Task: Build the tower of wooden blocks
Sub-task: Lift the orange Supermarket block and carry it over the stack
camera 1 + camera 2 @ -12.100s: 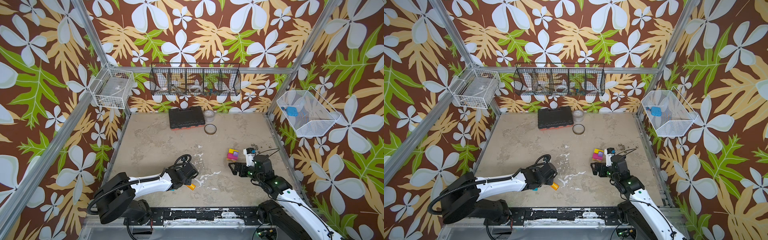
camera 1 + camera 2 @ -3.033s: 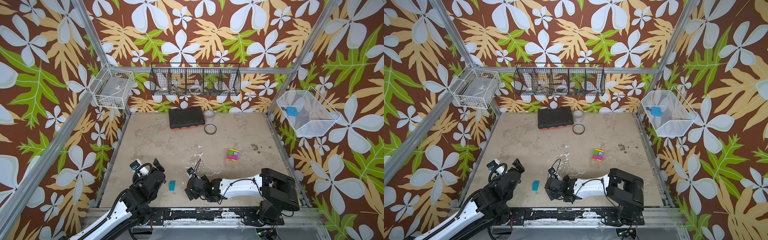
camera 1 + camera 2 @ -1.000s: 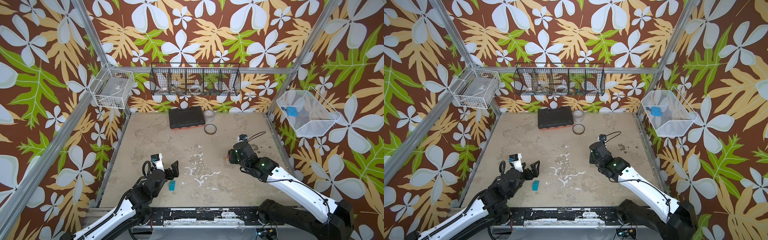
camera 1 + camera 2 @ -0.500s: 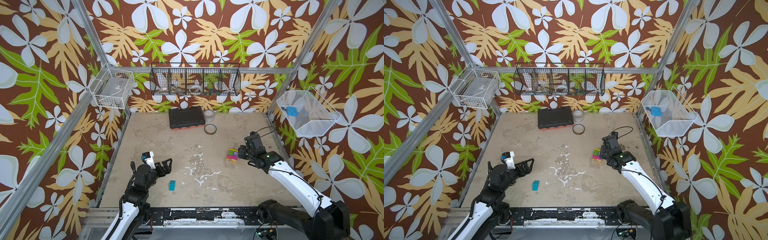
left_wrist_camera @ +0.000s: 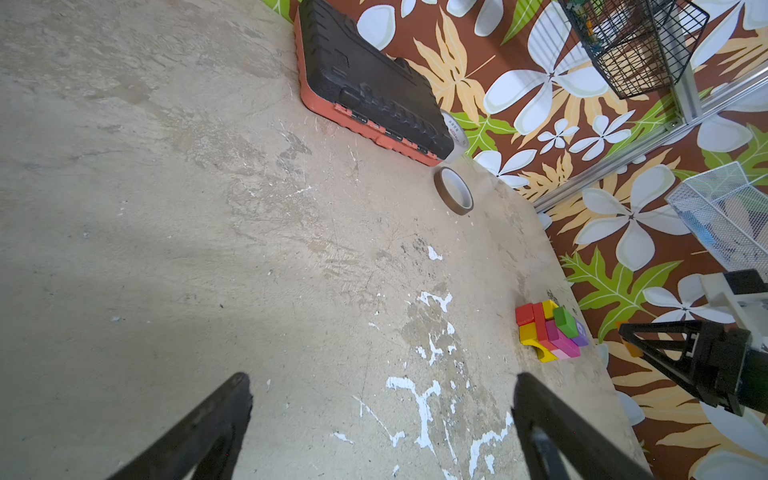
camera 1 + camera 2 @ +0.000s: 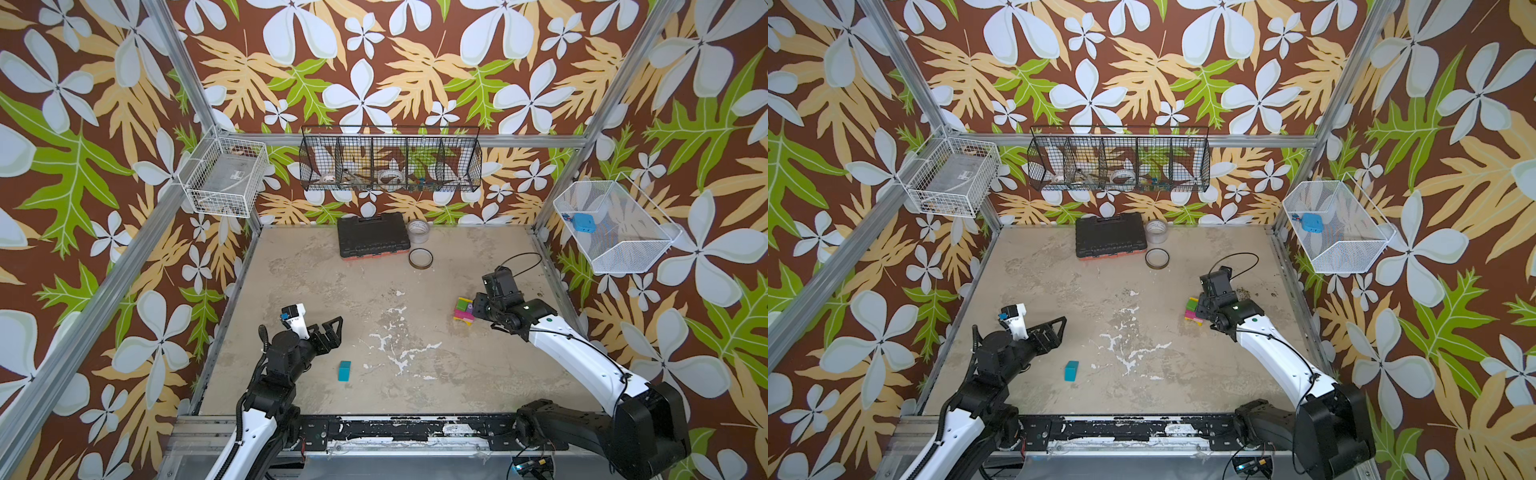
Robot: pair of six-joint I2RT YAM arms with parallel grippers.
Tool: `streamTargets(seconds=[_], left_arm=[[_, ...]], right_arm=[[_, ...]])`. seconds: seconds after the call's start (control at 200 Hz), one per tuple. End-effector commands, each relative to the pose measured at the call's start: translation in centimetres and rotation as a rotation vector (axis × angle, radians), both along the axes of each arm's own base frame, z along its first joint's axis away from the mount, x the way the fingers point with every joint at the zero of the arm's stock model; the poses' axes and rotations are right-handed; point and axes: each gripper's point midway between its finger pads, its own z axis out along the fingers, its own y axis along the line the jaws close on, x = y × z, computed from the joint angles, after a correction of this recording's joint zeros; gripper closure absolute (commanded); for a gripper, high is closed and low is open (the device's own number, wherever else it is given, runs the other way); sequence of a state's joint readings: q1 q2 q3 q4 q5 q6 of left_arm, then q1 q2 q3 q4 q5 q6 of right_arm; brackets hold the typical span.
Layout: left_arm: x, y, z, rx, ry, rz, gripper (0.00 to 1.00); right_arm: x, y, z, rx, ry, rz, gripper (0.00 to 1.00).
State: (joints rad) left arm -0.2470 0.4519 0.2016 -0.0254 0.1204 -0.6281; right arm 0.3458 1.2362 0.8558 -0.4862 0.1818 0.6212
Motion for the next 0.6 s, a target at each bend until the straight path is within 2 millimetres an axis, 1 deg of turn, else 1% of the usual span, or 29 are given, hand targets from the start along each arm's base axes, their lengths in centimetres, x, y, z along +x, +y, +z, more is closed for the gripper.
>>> streamTargets(seconds=[0.0, 0.251, 0.331, 0.486, 0.596], left_arm=[[0.2, 0.0, 0.4, -0.012, -0.016, 0.001, 0.01], [0.1, 0.0, 0.4, -0.013, -0.02, 0.002, 0.01], [0.1, 0.0, 0.4, -0.013, -0.021, 0.003, 0.01], [0.1, 0.0, 0.4, -0.015, -0.022, 0.003, 0.01], [0.1, 0.0, 0.5, -0.016, -0.024, 0.002, 0.01]], right_arm=[[0.9, 0.8, -0.1, 0.039, -0.007, -0.001, 0.66], [1.6, 1.8, -1.8, 0.054, 0.05, 0.015, 0.62], [1.8, 1.9, -2.0, 0.048, 0.052, 0.014, 0.6], [2.0, 1.9, -2.0, 0.034, 0.052, 0.008, 0.54], [2.2, 2.1, -1.7, 0.022, 0.043, 0.008, 0.53]])
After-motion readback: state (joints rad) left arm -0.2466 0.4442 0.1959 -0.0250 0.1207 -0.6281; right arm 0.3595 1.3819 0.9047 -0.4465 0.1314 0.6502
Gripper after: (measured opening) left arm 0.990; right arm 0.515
